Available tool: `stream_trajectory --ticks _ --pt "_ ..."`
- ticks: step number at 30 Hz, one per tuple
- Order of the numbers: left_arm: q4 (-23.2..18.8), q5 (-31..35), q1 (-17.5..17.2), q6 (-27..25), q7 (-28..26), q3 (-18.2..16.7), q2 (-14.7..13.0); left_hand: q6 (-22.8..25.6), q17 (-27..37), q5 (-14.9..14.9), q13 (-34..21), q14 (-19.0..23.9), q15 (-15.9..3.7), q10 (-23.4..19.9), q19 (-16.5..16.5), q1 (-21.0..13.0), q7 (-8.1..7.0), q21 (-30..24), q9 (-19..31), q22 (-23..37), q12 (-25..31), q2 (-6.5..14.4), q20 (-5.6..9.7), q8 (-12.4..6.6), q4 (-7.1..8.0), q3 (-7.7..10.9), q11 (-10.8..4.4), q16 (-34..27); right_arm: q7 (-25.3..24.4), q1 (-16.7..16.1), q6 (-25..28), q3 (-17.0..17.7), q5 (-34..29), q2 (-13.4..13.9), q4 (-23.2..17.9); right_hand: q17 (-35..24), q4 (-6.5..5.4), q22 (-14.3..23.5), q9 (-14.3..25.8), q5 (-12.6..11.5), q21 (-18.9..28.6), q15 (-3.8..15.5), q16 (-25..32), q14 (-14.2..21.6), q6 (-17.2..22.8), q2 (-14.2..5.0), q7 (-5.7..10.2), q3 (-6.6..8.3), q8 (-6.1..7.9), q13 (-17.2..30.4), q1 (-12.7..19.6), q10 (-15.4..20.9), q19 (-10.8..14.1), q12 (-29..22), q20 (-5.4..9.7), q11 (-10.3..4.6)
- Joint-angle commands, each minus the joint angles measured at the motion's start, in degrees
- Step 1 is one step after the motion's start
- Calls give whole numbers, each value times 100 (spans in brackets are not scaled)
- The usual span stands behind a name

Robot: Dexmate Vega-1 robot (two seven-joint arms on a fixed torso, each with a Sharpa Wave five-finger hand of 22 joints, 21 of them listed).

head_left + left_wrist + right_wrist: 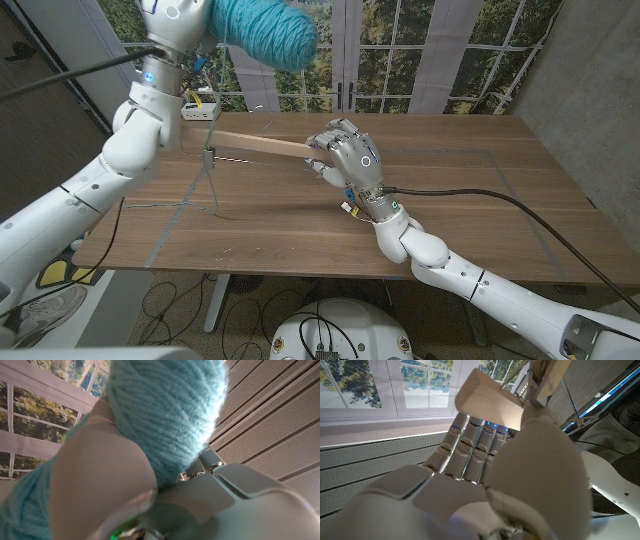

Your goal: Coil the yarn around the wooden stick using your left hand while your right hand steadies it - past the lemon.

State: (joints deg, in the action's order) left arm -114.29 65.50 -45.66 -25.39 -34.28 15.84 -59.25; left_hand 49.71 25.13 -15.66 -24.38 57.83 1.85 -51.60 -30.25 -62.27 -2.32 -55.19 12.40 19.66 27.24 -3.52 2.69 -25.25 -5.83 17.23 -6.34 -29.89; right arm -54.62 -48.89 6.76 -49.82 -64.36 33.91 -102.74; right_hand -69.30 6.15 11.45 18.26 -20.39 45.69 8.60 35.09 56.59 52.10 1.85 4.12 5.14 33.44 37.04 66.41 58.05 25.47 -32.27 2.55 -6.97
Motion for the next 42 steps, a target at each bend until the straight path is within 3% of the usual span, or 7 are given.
stream_trajectory --ticks 1,11,17,29,35,42 --pt "10 -195 138 -66 1369 -250 -550 272 549 6 -11 1619 -1509 -285 18 -1161 52 -51 32 9 -8 1236 760 9 -16 -2 -292 -6 70 -262 88 167 48 187 -36 -31 -15 5 23 -10 52 462 -18 -2 443 -966 459 8 24 27 869 199 -25 27 486 -202" --pt "374 -157 631 202 2353 179 -651 277 565 14 -7 1619 -1509 -301 36 -1152 45 -83 33 -13 -19 1236 760 33 -15 -11 -282 17 -166 -219 -184 149 72 159 -59 -33 -17 0 33 -6 91 462 -22 -3 446 -970 468 -8 15 41 881 191 -37 40 494 -205" --pt "590 -68 643 75 2588 315 -671 286 571 17 -14 1620 -1509 -296 47 -1145 30 -95 33 -25 -23 1235 760 41 -12 -16 -282 28 -408 -290 -252 293 245 116 -136 -34 -21 -3 40 -4 114 462 -23 -1 454 -976 458 -17 12 40 884 201 -42 48 500 -199" --pt "715 -503 366 198 2519 454 -710 291 585 21 -18 1621 -1510 -301 64 -1141 33 -123 34 -48 -34 1233 758 61 -13 -23 -279 49 -654 -255 -149 507 286 -63 -204 -34 -25 -8 50 -1 152 461 -28 -1 454 -978 466 -35 -1 47 893 207 -62 62 499 -206" --pt "638 -829 68 393 2505 425 -912 306 593 22 -20 1627 -1510 -308 76 -1140 34 -136 35 -61 -38 1232 758 68 -15 -26 -291 59 -753 -223 -52 606 383 -159 -146 -33 -29 -10 51 0 173 461 -29 4 460 -983 453 -44 -7 45 896 211 -68 72 497 -201" --pt "515 -1177 -187 550 2365 337 -980 310 604 23 -30 1632 -1510 -325 86 -1140 35 -157 36 -79 -36 1231 757 82 -18 -30 -286 72 -566 -136 273 606 264 -292 -160 -33 -33 -13 69 1 198 461 -31 7 457 -982 455 -57 -9 57 900 215 -80 76 491 -199"
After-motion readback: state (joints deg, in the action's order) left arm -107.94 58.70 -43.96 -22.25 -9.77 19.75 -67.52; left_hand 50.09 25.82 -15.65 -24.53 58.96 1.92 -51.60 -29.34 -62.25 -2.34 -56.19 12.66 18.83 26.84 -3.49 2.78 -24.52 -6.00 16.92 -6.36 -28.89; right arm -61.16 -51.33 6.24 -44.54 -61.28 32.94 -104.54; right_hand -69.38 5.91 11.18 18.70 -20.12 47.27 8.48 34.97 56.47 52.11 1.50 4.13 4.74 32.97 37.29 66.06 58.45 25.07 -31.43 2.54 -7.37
